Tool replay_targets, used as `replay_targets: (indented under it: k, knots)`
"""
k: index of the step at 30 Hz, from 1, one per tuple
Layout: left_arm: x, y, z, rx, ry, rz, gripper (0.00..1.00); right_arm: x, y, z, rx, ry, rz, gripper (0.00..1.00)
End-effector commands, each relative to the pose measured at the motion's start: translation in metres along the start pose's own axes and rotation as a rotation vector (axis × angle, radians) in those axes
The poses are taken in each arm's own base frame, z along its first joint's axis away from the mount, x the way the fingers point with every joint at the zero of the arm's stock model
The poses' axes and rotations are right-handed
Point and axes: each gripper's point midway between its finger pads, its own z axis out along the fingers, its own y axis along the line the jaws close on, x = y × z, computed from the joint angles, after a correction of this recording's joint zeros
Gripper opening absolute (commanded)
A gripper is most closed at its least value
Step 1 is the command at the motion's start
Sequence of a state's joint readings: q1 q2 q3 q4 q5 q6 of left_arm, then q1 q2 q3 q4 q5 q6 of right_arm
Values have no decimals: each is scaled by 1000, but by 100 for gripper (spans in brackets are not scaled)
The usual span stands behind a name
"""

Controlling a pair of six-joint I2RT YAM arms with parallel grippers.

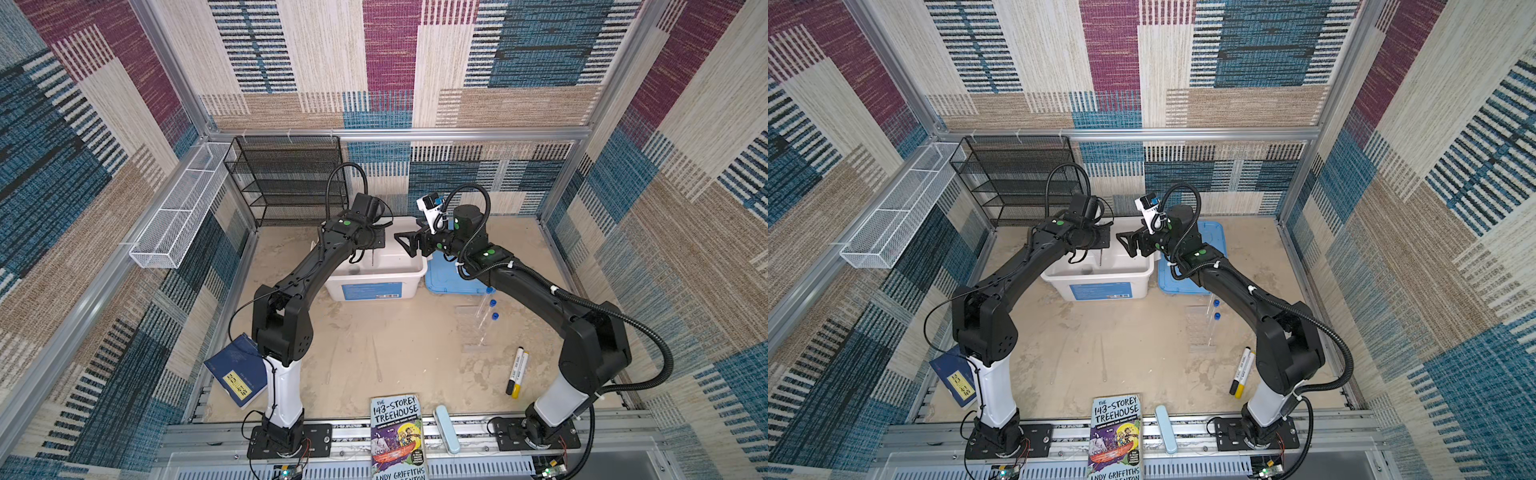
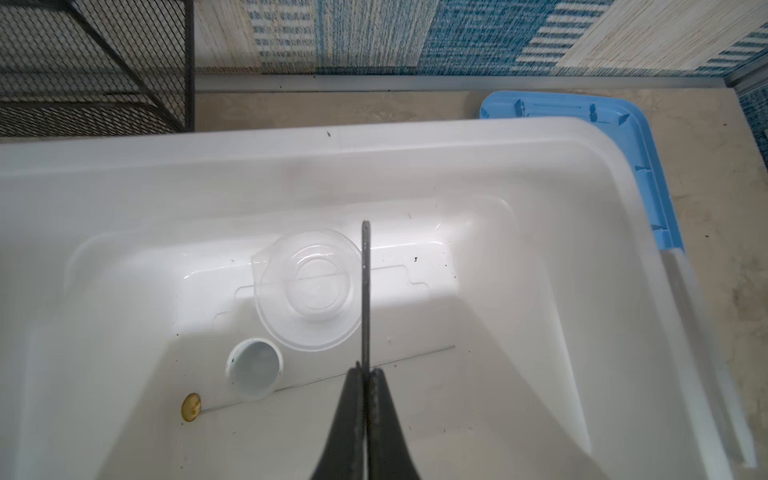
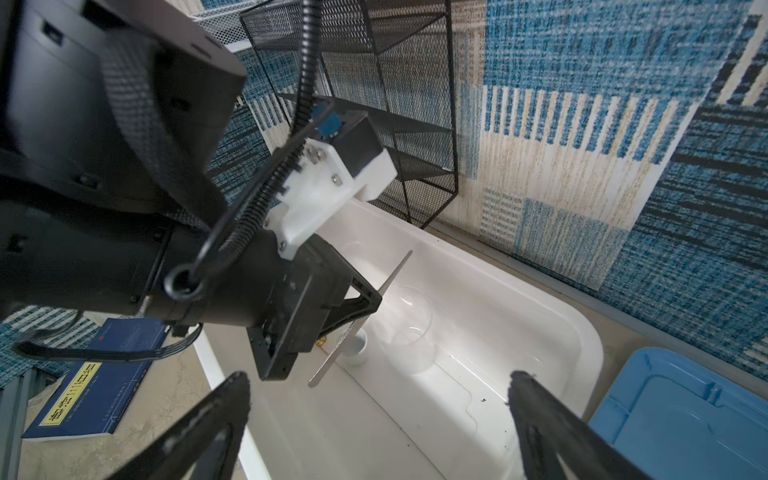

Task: Organize the chemistry lab equipment
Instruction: 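Lower the tweezers into the white bin with the left gripper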

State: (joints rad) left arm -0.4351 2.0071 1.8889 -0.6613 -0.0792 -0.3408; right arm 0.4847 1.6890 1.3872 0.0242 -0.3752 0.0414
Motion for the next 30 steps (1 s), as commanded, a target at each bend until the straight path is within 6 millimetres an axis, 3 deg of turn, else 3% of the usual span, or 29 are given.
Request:
replay_targets:
  k: [1, 8, 23, 30]
  knots:
    - [-4, 0, 8, 14, -7, -39, 0, 0, 2, 6, -26, 1, -27, 97]
    - [11, 10, 31, -6, 35, -68, 0, 16, 2, 20, -68, 63, -19, 96]
    - [32, 16, 66, 14, 91, -83, 0, 32, -13, 21, 1, 76, -43, 94]
    - [42, 21, 79, -4, 116, -89, 0, 36, -7, 23, -40, 85, -59, 93]
